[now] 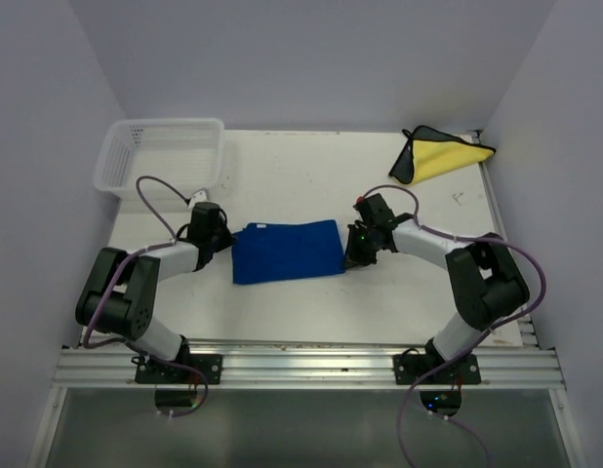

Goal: Roll the towels
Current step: Fold the towel

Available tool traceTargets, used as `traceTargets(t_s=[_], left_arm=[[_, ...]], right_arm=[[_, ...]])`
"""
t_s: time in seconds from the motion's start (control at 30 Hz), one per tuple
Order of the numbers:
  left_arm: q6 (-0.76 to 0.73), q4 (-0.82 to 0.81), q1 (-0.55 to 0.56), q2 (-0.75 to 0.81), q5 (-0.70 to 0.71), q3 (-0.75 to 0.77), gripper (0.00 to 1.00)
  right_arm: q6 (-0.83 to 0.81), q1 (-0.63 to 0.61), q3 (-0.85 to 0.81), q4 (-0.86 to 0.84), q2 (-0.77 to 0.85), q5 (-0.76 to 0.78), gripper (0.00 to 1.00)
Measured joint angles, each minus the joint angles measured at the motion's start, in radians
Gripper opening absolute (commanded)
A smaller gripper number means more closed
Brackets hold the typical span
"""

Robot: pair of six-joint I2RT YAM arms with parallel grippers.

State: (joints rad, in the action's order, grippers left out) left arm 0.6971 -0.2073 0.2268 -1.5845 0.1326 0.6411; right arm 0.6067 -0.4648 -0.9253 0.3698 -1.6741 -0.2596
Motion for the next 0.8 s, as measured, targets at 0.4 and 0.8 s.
traceTargets(t_s=[0.4, 0.8], left_arm=[[0.015, 0.126, 0.003, 0.338, 0.026, -0.011, 0.40], [0.079, 0.090, 0.244, -0.088, -0.206, 0.407, 0.45]], right_arm=[[-0.099, -0.001, 0.032, 0.095, 0.080, 0.097, 0.00], [-0.027, -0.006, 0.197, -0.003, 0.209, 0.141, 0.00]])
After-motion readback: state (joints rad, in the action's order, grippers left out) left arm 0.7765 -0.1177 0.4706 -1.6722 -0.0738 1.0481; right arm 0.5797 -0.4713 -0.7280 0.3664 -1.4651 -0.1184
